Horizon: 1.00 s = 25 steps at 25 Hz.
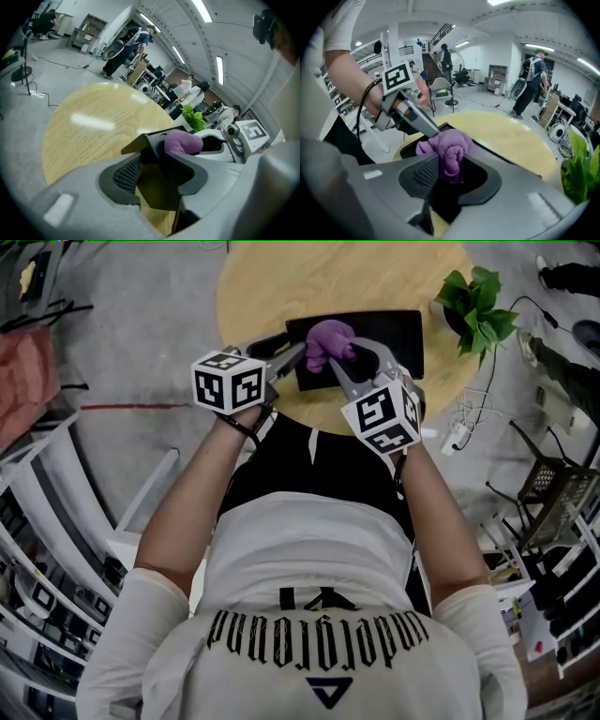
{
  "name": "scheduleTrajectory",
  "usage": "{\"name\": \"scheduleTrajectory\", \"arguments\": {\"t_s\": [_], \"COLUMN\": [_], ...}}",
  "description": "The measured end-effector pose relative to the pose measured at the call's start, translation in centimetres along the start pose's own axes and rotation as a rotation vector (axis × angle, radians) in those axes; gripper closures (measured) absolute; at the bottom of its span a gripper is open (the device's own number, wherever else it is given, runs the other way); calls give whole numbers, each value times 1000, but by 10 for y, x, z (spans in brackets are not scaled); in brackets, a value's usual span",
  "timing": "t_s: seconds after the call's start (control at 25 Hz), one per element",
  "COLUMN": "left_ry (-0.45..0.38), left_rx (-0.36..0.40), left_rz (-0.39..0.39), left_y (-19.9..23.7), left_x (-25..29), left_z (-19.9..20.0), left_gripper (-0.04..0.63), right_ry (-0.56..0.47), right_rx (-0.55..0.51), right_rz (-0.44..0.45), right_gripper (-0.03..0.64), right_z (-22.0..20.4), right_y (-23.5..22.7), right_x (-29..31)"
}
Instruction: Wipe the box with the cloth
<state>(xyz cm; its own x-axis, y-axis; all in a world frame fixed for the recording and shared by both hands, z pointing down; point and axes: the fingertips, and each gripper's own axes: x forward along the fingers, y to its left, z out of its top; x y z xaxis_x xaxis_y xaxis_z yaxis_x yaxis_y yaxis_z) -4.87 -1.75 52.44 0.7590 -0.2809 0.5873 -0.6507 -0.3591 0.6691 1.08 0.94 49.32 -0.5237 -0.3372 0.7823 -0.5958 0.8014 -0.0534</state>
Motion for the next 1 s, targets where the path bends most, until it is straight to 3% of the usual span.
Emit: {"name": "scheduleTrajectory", "arguments": {"t_s": [0.24,0.52,0.8,1.0], "left_ry": [-3,19,34,30], "left_rx": [10,23,33,25], "left_rz": [10,3,-4,0], "left_y": [0,0,-1,0], "left_x": [-1,-1,0,1], "left_z": [1,0,-1,0], "left_gripper": [414,413,411,407], "right_ry": [69,128,115,89], "right_rx": [7,107,105,94], "right_rz": [-23,-183,-221,-168], "right_gripper": [500,502,502,505], "right_z": [-53,-91,-57,-27], "right_y": [26,-53,-103,-103], "right_x": [-39,-83,-55,-33]}}
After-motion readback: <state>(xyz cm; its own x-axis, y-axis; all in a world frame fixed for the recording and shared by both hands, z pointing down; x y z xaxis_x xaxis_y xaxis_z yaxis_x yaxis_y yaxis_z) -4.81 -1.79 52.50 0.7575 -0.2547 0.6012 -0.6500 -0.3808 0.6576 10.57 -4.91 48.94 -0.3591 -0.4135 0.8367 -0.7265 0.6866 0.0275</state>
